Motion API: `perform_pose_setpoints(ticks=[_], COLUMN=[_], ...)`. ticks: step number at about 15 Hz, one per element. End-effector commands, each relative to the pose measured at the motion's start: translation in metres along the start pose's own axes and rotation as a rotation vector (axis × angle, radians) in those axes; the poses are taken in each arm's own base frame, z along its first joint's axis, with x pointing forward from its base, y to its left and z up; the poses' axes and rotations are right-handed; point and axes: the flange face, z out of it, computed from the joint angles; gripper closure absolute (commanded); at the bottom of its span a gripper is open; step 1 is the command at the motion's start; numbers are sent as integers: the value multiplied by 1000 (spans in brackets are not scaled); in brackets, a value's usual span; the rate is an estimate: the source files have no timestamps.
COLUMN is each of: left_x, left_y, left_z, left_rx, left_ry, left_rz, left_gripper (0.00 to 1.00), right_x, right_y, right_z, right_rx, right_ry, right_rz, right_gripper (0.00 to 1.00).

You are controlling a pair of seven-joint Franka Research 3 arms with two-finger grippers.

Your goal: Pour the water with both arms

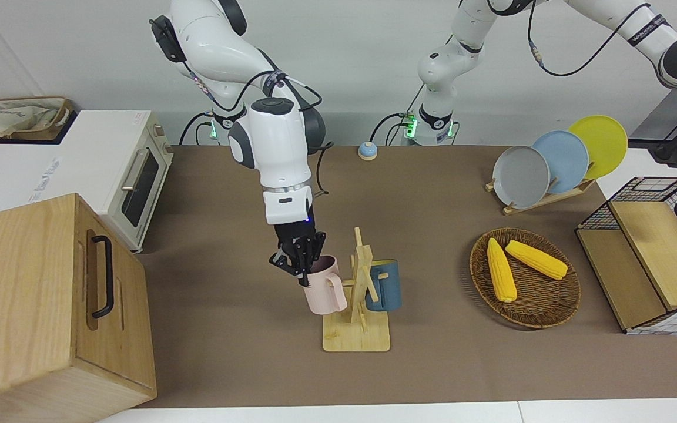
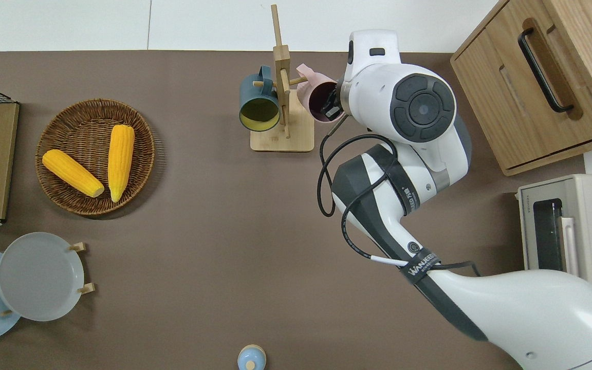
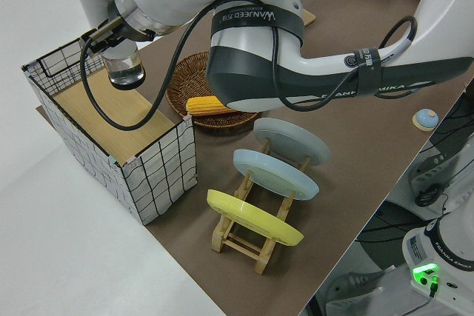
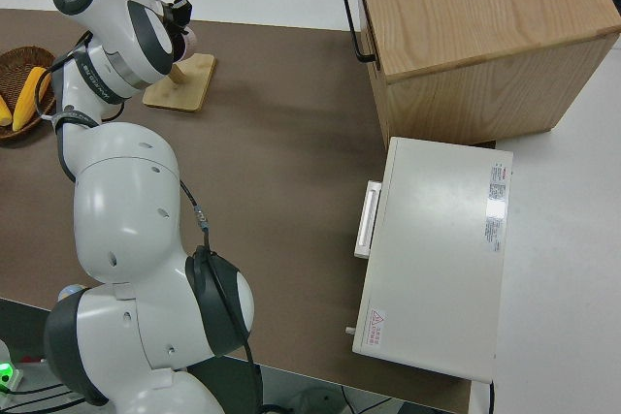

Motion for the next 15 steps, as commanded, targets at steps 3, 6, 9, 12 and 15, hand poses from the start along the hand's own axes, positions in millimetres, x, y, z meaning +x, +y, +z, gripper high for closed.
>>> perform_pose_setpoints(ticks=[3, 6, 9, 12, 15], left_x=[16, 19, 23, 21, 16], left_y=[21, 32, 46, 63, 84], left_z=[-37, -46, -54, -60, -66], left_rx=[7, 6, 7, 6, -7], left_ry=[-17, -39, -63, -84, -93], left_rz=[-17, -33, -44, -56, -78], left_gripper=[1000, 1000, 1000, 1000, 1000], right_x=[-26, -54, -67, -83, -95], right_y=[19, 43, 63, 79, 83], right_z=[-14, -26, -40, -53, -64], right_rx=[12, 9, 16, 19, 89], right_ry=[-29, -51, -71, -138, -224], right_rz=[41, 37, 34, 71, 168], right_gripper=[1000, 1000, 1000, 1000, 1000])
